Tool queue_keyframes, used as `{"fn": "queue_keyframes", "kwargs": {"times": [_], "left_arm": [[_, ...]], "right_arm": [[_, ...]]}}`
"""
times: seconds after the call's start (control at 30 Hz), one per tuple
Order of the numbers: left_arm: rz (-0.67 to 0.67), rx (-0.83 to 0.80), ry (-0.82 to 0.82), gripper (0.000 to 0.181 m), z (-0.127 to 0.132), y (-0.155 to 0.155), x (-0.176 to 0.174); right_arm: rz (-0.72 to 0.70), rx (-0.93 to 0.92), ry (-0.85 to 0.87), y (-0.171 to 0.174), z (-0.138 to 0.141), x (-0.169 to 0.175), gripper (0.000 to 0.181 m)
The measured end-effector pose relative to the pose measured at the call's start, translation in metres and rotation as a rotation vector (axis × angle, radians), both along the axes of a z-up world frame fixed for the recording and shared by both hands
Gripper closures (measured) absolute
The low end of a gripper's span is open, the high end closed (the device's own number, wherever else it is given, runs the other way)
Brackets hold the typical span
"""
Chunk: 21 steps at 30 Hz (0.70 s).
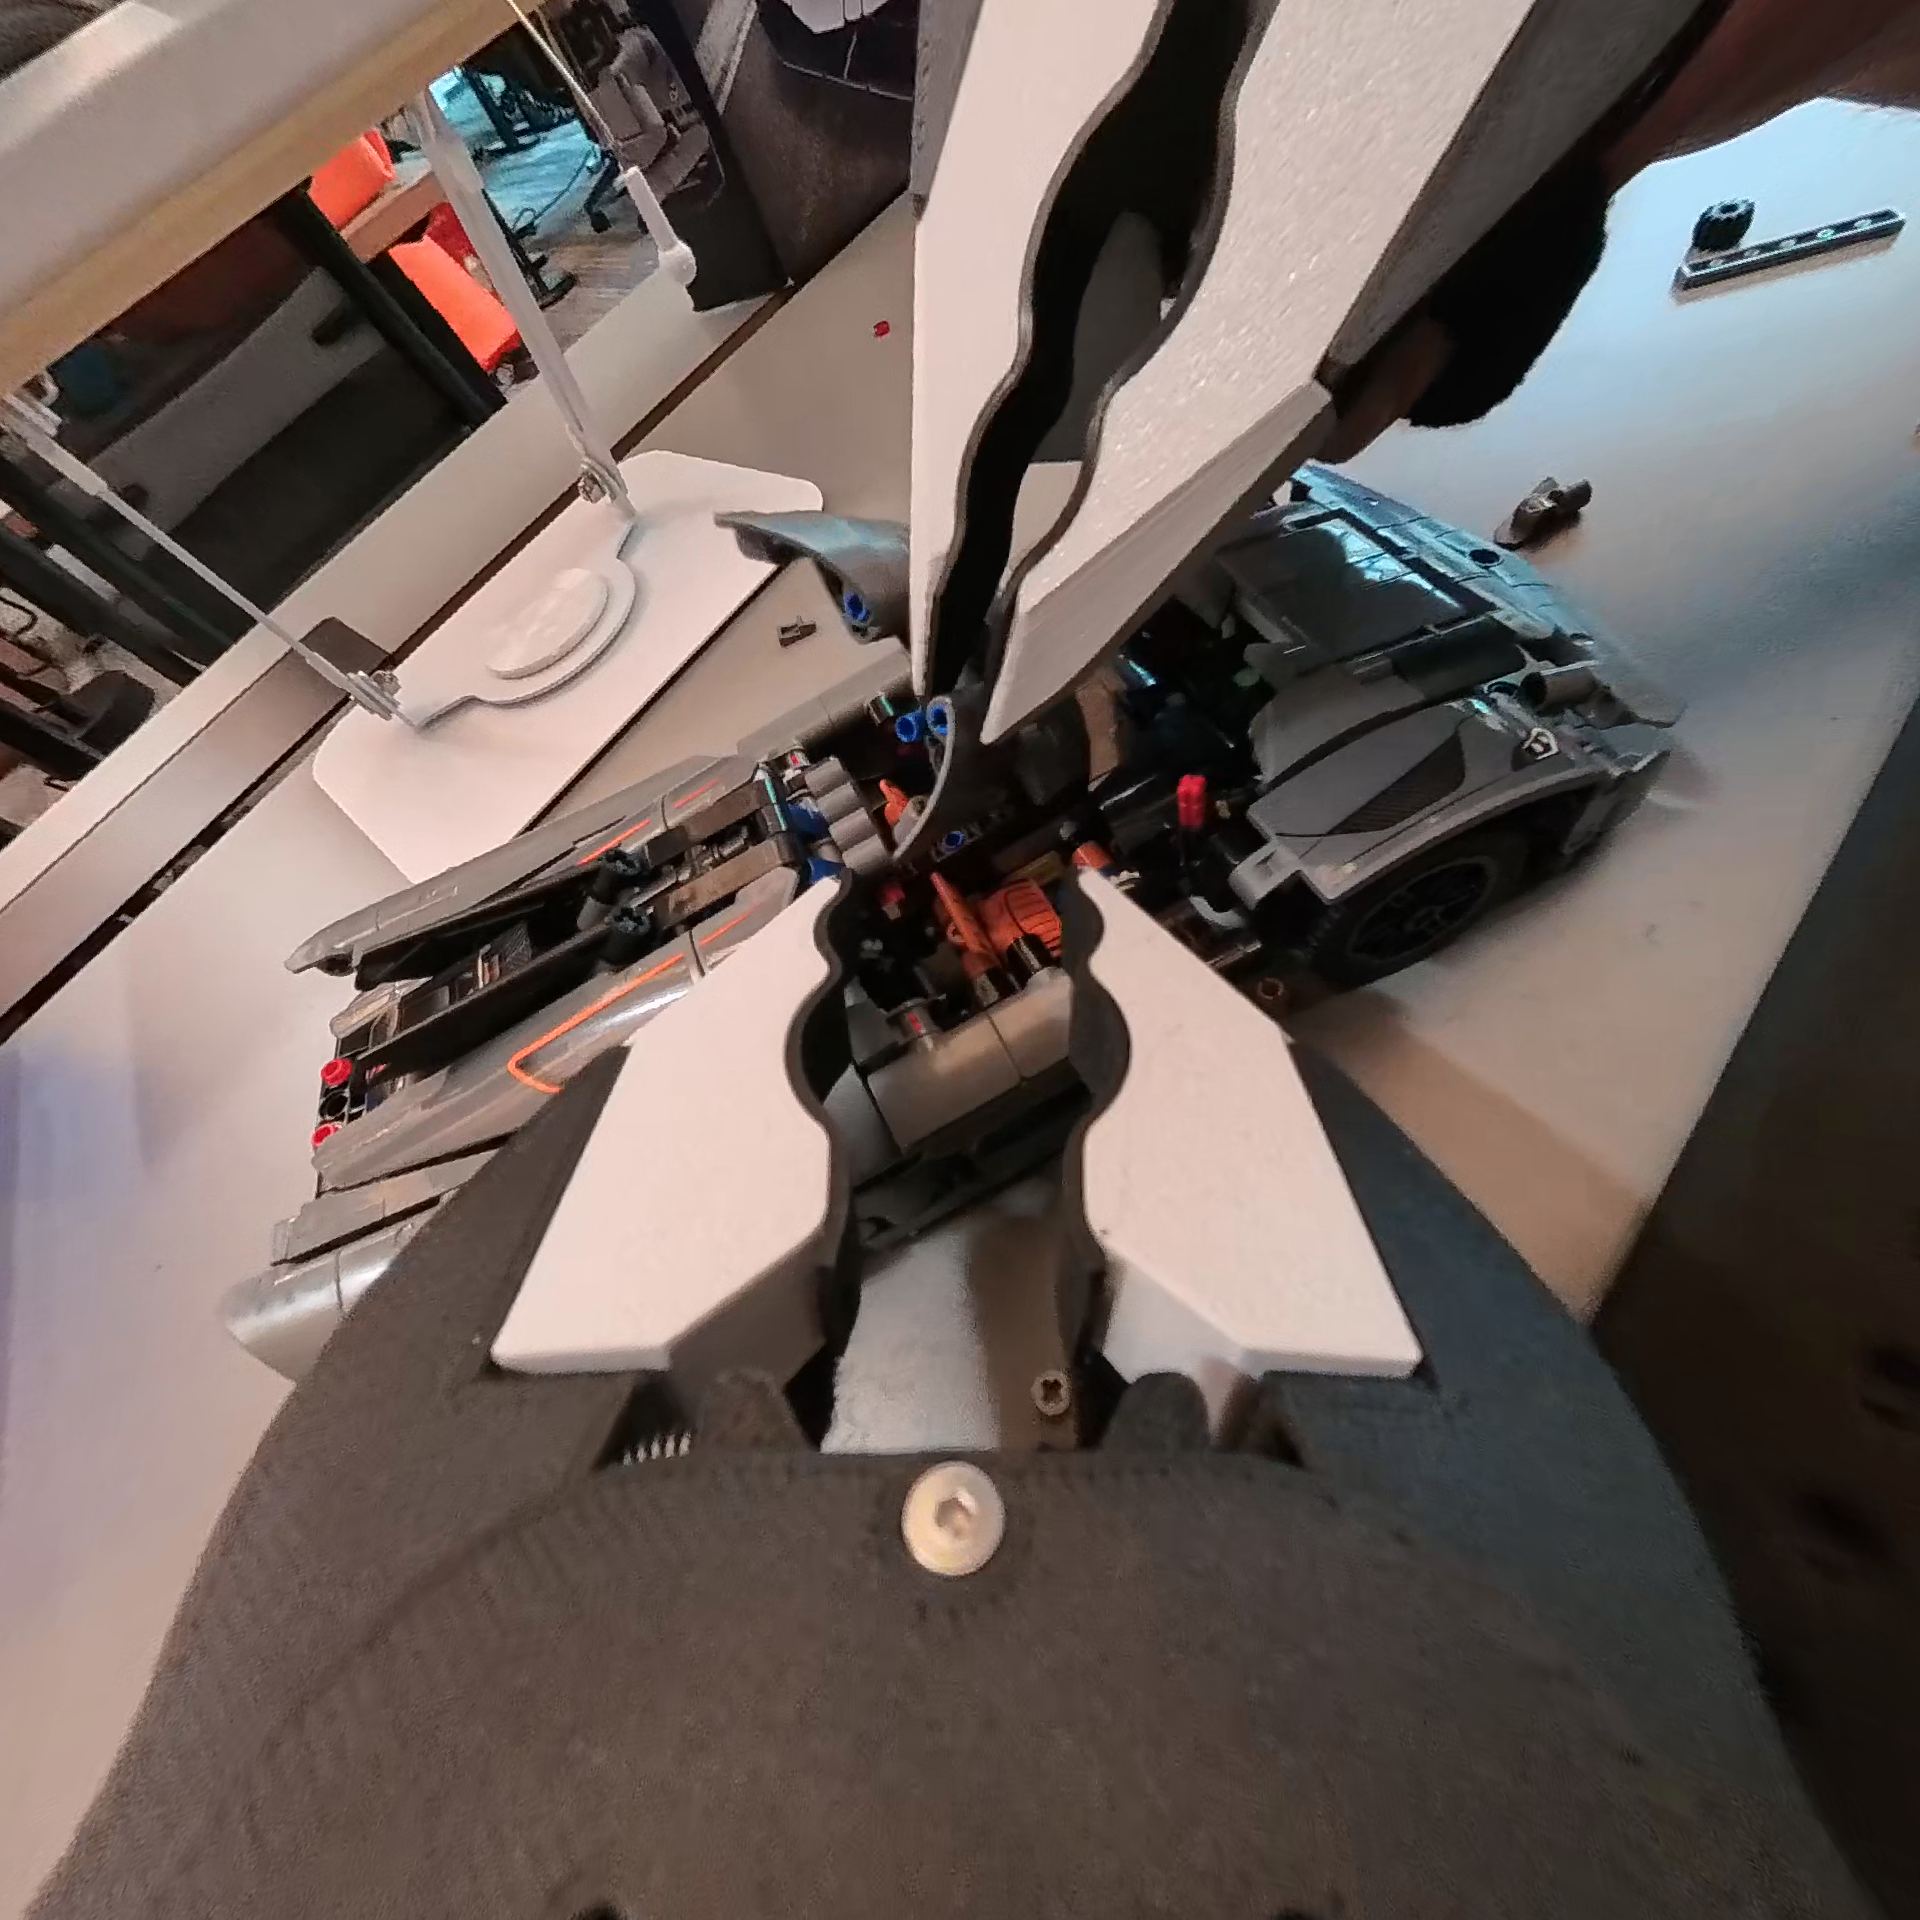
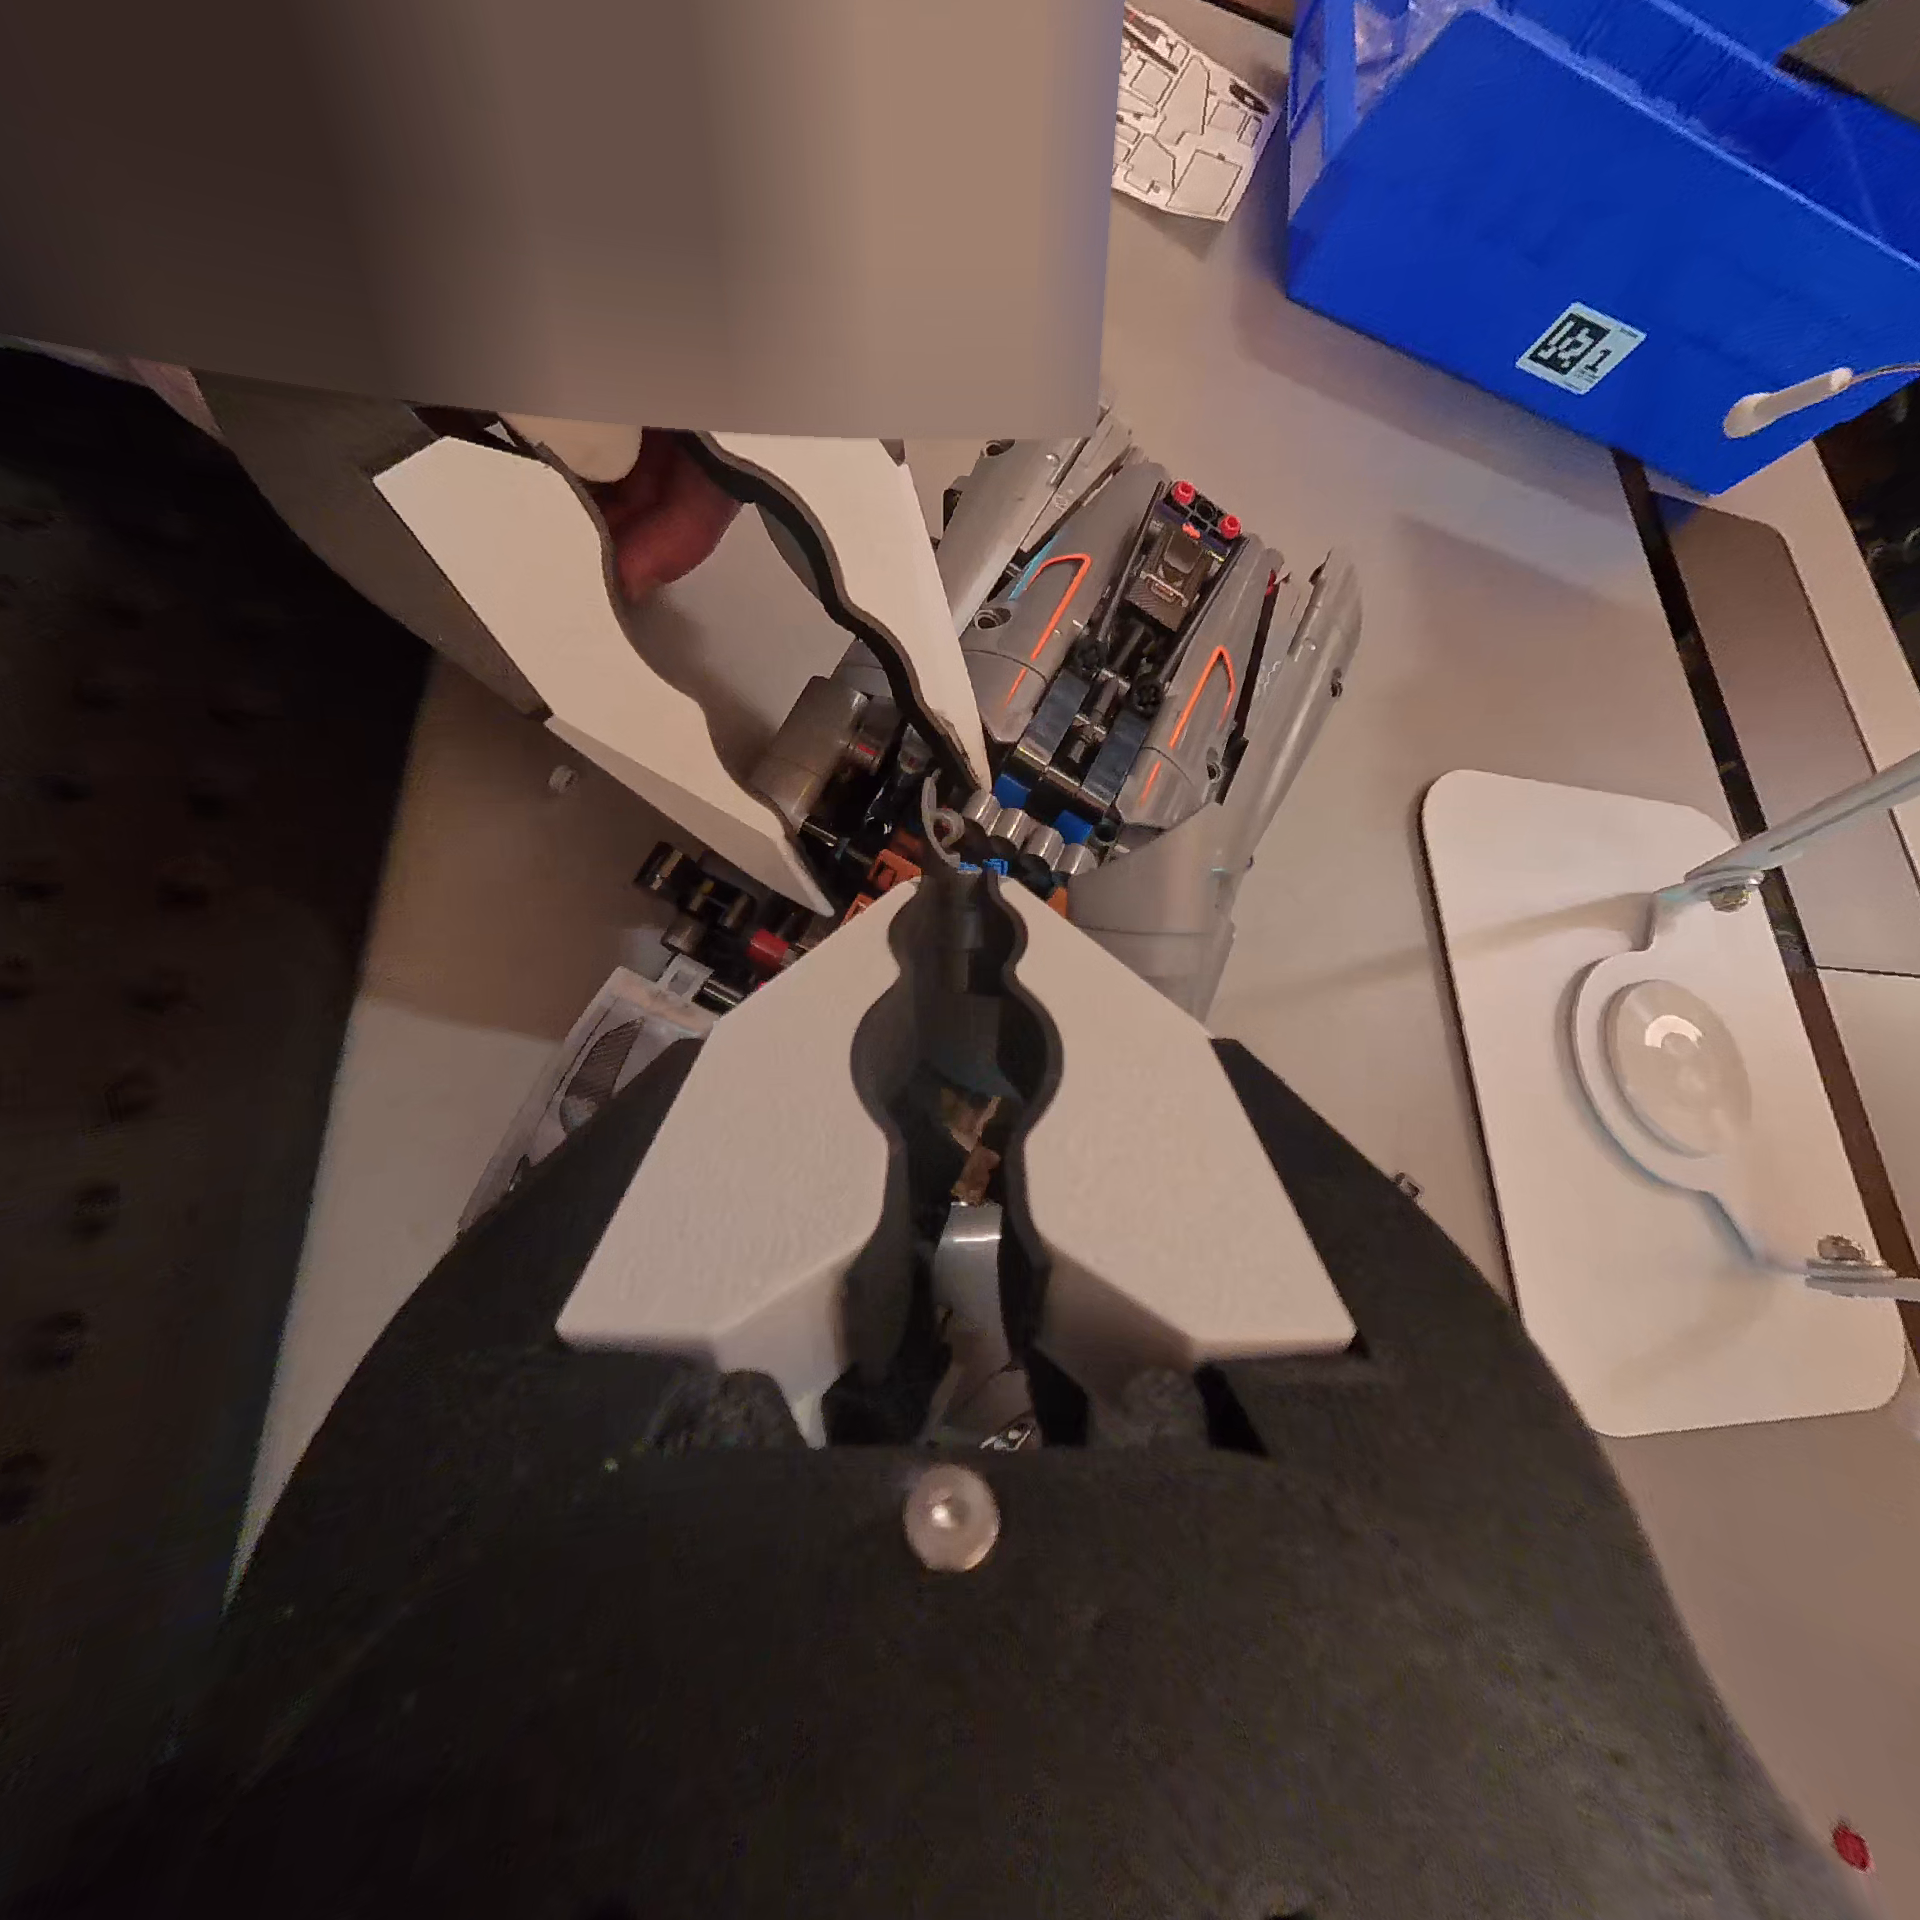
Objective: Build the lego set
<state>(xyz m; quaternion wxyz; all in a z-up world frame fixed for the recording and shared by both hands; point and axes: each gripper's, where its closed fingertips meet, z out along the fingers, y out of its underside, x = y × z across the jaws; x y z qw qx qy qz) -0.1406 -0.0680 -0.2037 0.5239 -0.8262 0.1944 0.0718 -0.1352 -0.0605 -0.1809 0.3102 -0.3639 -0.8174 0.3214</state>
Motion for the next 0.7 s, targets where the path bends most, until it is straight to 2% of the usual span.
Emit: {"fn": "queue_keyframes", "kwargs": {"times": [0.1, 0.3, 0.5, 0.7], "left_arm": [[0.003, 0.002, 0.004, 0.146, 0.001, -0.001, -0.001], [0.019, 0.086, -0.06, 0.15, 0.02, -0.004, -0.005], [-0.03, 0.125, 0.05, 0.158, 0.024, -0.004, 0.006], [-0.031, 0.147, 0.04, 0.17, 0.029, -0.006, 0.005]], "right_arm": [[0.0, -0.004, 0.011, 0.001, 0.001, 0.001, 0.176], [0.008, -0.032, 0.037, 0.001, 0.006, 0.001, 0.176], [0.04, -0.03, 0.043, -0.008, 0.008, 0.002, 0.177], [0.045, -0.035, 0.034, -0.009, 0.007, 0.002, 0.177]]}}
